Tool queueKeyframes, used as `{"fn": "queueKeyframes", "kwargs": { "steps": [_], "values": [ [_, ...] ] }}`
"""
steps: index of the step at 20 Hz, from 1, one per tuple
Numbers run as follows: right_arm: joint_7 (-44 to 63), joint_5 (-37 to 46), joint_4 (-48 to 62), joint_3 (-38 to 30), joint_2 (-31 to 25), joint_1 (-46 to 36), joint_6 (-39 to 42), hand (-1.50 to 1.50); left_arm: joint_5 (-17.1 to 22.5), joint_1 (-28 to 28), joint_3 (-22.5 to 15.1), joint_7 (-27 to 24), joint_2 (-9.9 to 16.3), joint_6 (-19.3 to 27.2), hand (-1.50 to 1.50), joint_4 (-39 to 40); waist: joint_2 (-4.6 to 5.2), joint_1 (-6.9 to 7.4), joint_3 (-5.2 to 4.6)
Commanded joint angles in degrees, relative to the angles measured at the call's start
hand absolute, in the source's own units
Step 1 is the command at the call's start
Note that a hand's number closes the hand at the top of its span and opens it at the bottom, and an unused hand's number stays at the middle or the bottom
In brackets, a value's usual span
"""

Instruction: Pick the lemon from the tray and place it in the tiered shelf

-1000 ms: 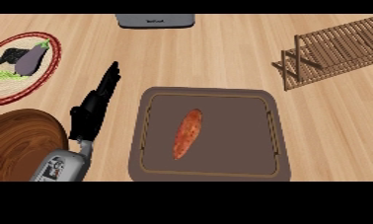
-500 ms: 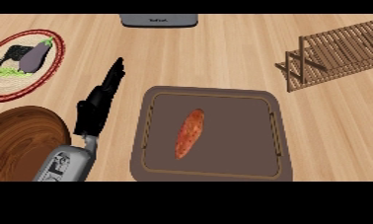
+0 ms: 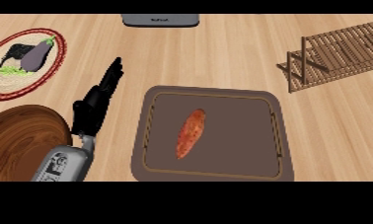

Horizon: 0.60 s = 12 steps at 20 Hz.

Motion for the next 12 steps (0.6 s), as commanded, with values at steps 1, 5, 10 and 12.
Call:
{"fn": "queueKeyframes", "kwargs": {
  "steps": [1,5,10,12],
  "values": [
    [-2.19,7.05,4.50,5.78,0.14,-5.45,-2.98,1.50,-1.09,0.04,-0.06,1.52,-1.23,0.06,0.00,-1.17,0.03,0.27,0.00],
    [-5.92,9.87,10.80,7.47,1.60,-8.99,-3.15,1.50,-1.74,3.06,0.87,-2.95,-1.13,-1.60,0.00,-0.22,0.01,0.09,0.00],
    [-16.41,17.45,16.97,10.98,4.81,-10.00,-8.30,1.50,-2.46,-1.65,1.67,0.89,-2.54,-0.69,0.00,1.20,0.08,-0.08,0.04],
    [-19.38,18.87,22.30,12.97,6.00,-14.08,-9.54,1.50,-2.21,3.70,0.98,-0.33,-1.63,-1.89,0.00,-3.53,0.02,0.51,0.04]
  ]
}}
